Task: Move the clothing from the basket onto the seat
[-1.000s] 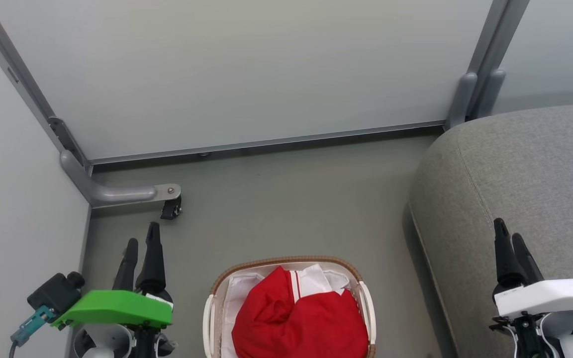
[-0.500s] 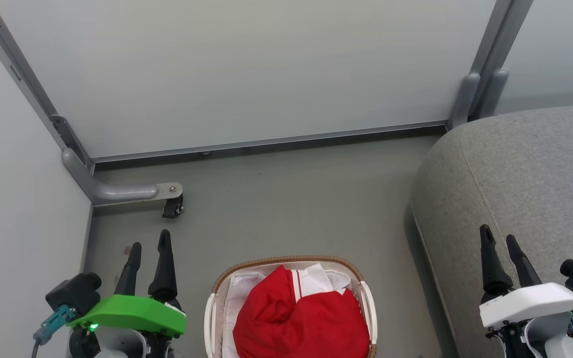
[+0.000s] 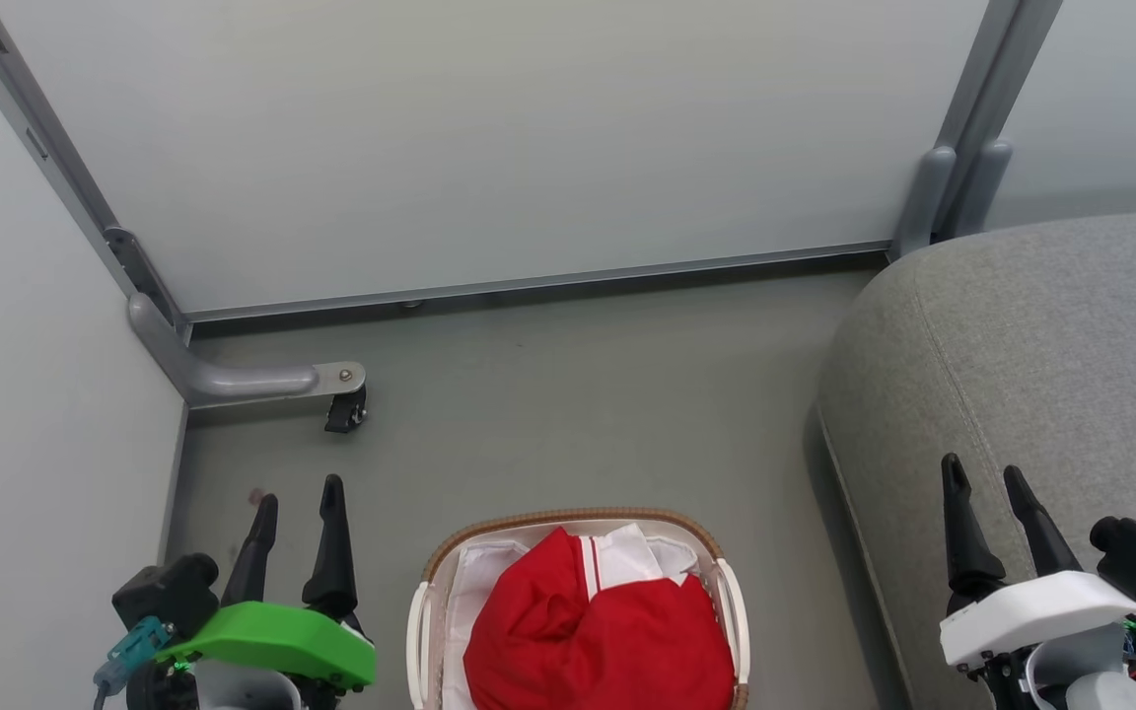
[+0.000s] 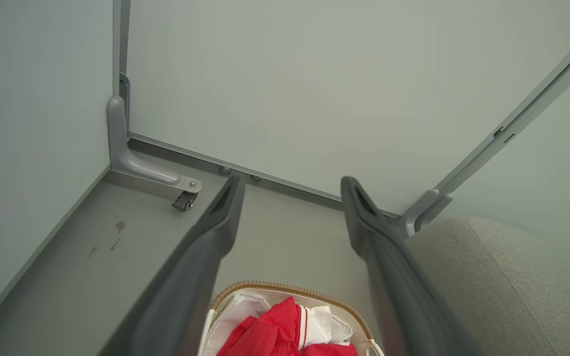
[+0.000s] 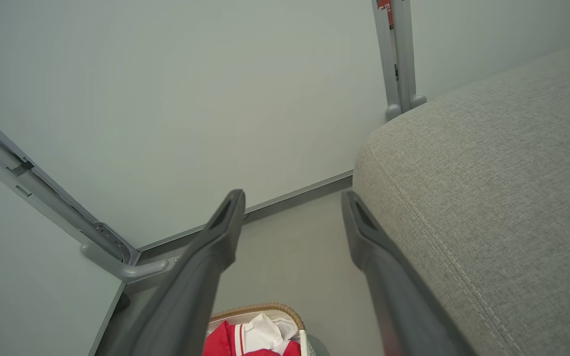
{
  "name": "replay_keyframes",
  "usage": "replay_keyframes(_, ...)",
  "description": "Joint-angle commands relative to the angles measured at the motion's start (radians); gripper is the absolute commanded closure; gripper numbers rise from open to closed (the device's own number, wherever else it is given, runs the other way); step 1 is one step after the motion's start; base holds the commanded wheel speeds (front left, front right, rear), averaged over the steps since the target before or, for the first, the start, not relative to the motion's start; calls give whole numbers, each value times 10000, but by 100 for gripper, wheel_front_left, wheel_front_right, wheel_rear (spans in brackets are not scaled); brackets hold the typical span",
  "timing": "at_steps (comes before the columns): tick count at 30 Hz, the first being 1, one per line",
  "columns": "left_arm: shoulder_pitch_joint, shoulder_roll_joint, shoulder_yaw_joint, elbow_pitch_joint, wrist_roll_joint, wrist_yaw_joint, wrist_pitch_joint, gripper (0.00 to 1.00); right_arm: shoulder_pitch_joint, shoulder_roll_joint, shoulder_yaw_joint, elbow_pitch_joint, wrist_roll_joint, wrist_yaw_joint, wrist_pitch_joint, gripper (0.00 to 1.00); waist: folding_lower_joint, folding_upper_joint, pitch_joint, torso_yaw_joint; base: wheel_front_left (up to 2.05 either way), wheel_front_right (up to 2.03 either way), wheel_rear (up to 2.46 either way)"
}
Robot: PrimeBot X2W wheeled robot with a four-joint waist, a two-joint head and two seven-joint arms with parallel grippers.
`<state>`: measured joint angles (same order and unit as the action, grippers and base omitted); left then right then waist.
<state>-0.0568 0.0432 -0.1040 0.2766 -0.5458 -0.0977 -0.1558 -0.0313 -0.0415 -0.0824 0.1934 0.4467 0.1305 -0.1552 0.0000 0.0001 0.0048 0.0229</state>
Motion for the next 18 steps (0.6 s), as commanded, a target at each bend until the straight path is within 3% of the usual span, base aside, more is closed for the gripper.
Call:
replay_keyframes(1,-34,71,-36,-4,275,-47,-102,0,53,-71,27,-60,-284,2,-108,0,0,-1,-2,1,0,0,0)
replay_keyframes(18,6,81,-219,397,1535,-69,-496,0,190,-88,108,94,-1905,3,-505,0,0,-1,-17,43,0,0,0)
